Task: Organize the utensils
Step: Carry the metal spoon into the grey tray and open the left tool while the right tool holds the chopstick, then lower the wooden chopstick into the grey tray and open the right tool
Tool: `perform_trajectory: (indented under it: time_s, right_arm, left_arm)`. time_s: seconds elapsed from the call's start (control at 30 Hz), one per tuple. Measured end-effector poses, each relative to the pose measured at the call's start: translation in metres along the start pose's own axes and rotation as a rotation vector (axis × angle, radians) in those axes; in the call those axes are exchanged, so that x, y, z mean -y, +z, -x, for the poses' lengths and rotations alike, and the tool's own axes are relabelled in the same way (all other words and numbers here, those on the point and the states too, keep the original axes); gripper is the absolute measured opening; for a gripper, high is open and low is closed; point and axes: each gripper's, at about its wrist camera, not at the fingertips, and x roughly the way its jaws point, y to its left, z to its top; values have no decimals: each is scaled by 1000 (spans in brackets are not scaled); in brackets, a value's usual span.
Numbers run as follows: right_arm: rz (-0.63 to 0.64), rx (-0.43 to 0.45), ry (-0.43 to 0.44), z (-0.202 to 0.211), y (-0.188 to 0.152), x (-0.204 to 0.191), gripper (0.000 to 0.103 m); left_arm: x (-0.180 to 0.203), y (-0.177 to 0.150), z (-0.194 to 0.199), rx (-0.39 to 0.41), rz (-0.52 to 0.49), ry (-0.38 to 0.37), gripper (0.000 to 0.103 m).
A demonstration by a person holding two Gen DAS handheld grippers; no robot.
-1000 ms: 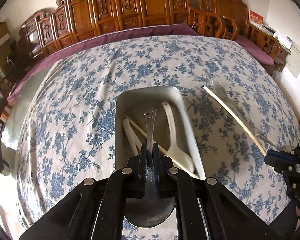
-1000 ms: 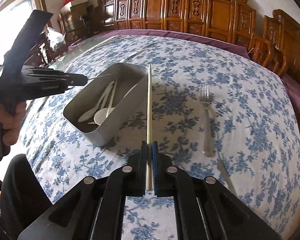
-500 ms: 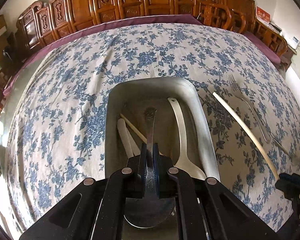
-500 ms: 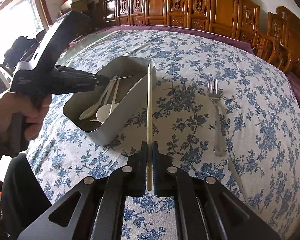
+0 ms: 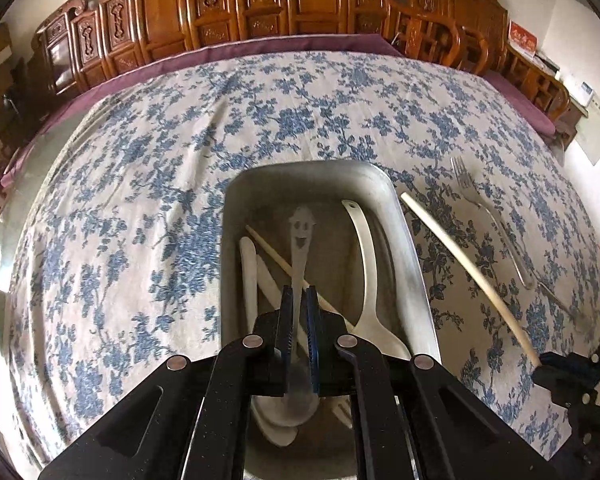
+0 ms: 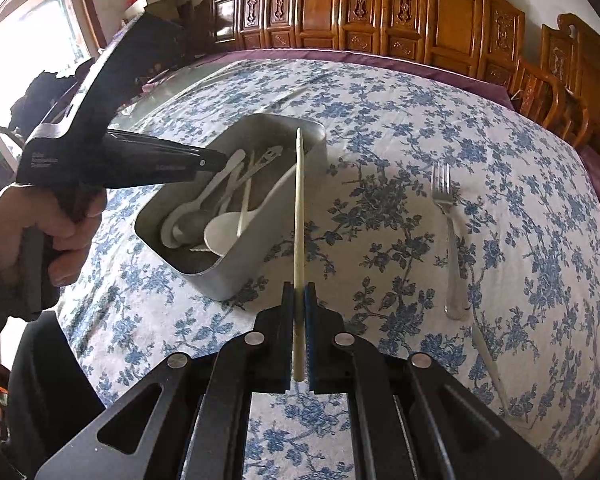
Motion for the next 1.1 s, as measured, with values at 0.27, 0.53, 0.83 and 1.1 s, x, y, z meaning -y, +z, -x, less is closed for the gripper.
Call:
perform_trajectory:
  time_s: [0.27,0.53,0.83,1.1]
  right_arm:
    - [22,5,6,-5,14,-23,6]
    - [34,-2,8,-18,30,-44,6]
    - [22,-28,1,-49,49,-62,6]
    - [-49,-56,-2,-76,59,-66,6]
  left_arm:
    - [-19,-11,30,44,2,-10,5]
    - [-46,-21,53,81,19,-11,6]
    - [-78,-32,63,106,60,-8,19]
    - [-96,-39,66,114,77,-7,36]
